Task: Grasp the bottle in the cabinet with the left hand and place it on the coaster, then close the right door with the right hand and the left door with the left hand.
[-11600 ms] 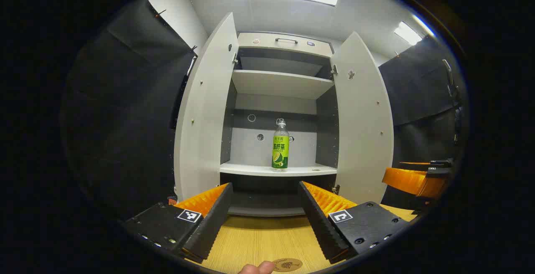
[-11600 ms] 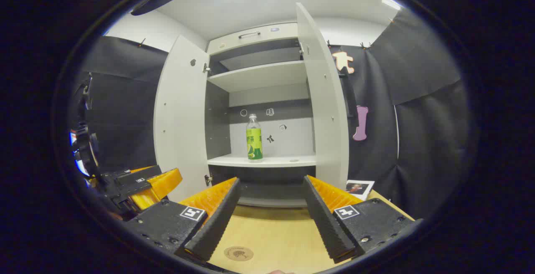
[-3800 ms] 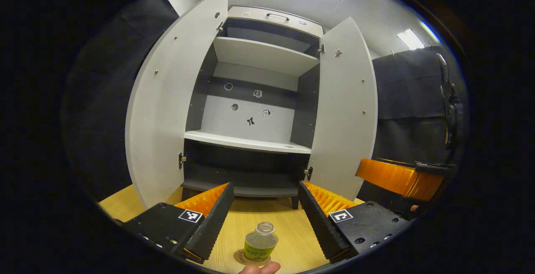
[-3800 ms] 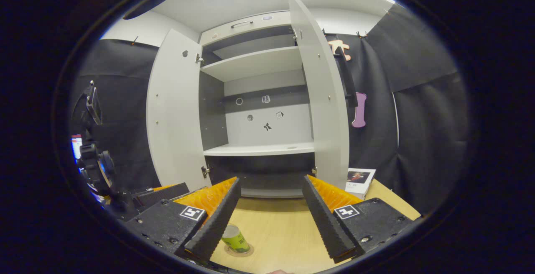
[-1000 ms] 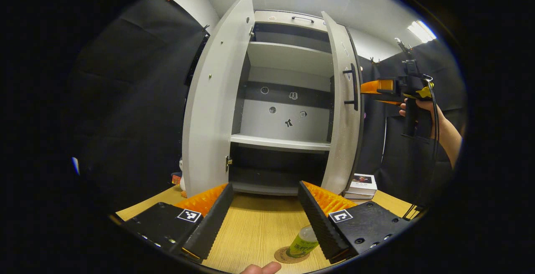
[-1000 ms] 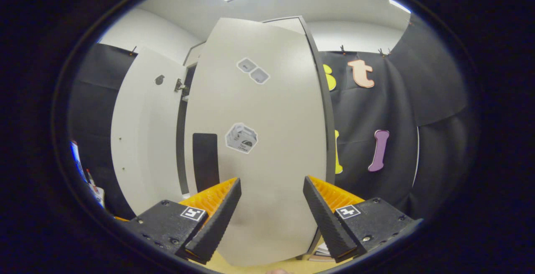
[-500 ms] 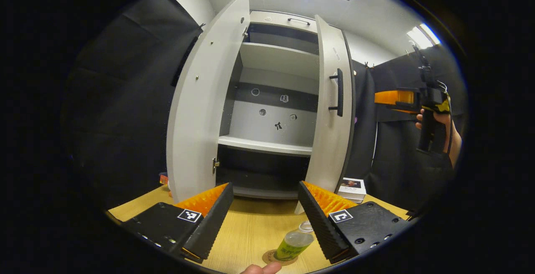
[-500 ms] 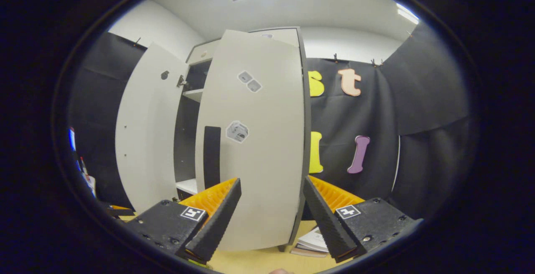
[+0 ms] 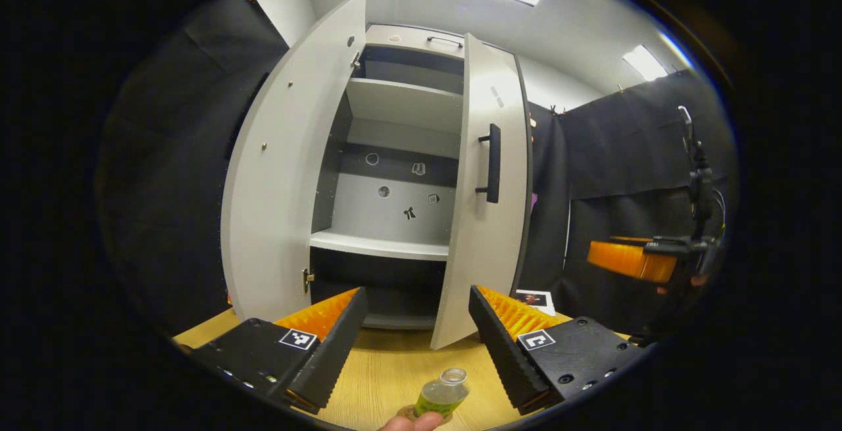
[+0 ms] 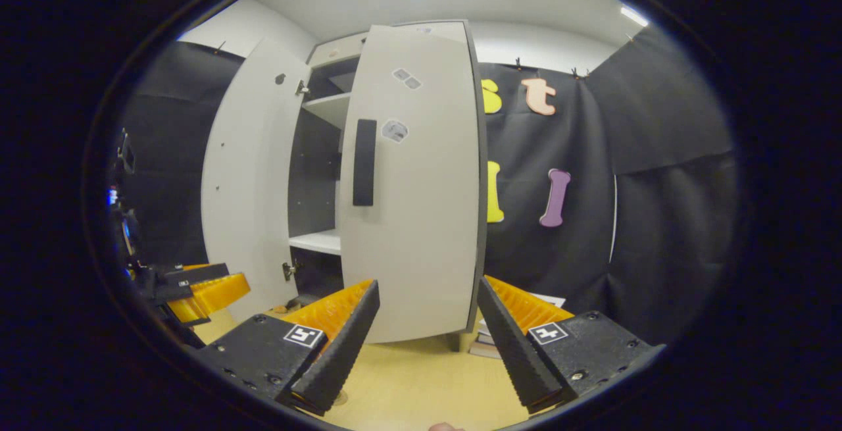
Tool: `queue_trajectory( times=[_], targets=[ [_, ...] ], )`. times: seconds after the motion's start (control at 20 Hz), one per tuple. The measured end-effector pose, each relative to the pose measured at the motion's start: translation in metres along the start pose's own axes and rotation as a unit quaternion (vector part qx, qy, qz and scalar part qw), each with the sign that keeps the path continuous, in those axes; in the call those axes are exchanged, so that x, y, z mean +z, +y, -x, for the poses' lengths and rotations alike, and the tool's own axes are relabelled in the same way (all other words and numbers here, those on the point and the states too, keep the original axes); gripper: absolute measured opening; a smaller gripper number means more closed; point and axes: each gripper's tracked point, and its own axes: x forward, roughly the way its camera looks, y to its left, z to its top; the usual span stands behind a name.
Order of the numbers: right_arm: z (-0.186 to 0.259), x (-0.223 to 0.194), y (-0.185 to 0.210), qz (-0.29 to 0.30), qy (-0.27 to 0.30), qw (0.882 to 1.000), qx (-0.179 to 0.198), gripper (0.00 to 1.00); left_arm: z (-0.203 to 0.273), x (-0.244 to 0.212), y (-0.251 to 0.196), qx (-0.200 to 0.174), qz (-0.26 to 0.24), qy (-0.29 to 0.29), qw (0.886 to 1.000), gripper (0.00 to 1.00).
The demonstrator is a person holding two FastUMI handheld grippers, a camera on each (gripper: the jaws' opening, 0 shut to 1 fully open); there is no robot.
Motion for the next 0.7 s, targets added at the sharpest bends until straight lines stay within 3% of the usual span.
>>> queue_trajectory(
  times=[0.15, 0.2, 0.4, 0.5, 0.7],
  targets=[
    [0.007, -0.028, 0.007, -0.037, 0.012, 0.999, -0.013, 0.99, 0.002, -0.002, -0.001, 0.0, 0.002, 0.005, 1.0, 0.95],
    [0.007, -0.033, 0.006, -0.046, 0.015, 0.999, -0.016, 0.98, 0.003, -0.003, -0.001, 0.0, 0.003, 0.007, 1.0, 1.0],
    [0.003, -0.037, -0.003, -0.046, 0.016, 0.999, -0.023, 0.98, 0.011, 0.006, 0.011, 0.014, 0.012, -0.003, 1.0, 0.95],
    [-0.001, -0.028, -0.007, -0.046, 0.009, 0.999, -0.026, 0.98, 0.016, 0.03, 0.033, 0.043, 0.019, -0.028, 0.998, 0.95],
    [-0.003, -0.015, -0.012, -0.041, 0.0, 0.999, -0.033, 0.98, 0.03, 0.077, 0.126, 0.147, -0.005, -0.058, 0.987, 0.95]
  ],
)
